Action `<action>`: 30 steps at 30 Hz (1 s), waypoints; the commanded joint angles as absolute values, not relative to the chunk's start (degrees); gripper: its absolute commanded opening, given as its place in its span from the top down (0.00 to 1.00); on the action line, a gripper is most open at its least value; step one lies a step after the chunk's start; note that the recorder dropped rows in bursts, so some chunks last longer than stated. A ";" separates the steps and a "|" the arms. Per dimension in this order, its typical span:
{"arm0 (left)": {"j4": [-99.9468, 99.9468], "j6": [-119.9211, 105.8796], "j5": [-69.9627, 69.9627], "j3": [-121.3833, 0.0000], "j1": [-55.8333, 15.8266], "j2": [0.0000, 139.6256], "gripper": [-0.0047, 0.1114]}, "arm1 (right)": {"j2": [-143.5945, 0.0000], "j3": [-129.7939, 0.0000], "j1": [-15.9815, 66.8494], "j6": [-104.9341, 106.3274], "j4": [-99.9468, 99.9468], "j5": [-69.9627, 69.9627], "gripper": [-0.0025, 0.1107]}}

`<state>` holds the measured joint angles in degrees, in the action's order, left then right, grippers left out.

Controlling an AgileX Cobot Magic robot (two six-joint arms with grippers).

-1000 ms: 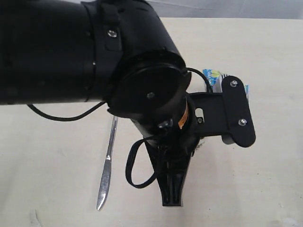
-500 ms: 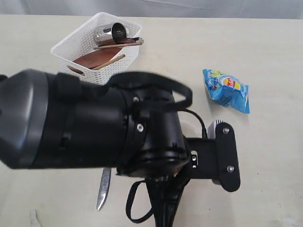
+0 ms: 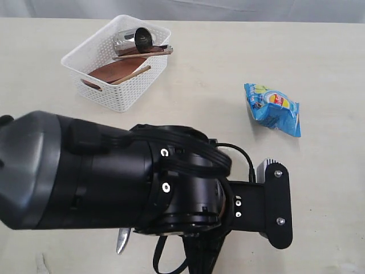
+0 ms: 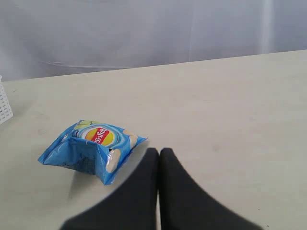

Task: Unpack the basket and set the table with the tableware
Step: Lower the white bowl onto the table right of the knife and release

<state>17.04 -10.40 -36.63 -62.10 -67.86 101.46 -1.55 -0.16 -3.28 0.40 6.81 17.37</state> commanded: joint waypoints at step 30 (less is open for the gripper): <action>14.70 -9.81 -35.37 -61.71 -67.88 103.22 0.72 | -1.38 0.00 -3.08 0.81 6.66 17.00 0.97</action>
<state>15.44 -10.31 -35.21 -62.10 -67.86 103.22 -1.55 -0.16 -3.28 0.49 6.81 17.37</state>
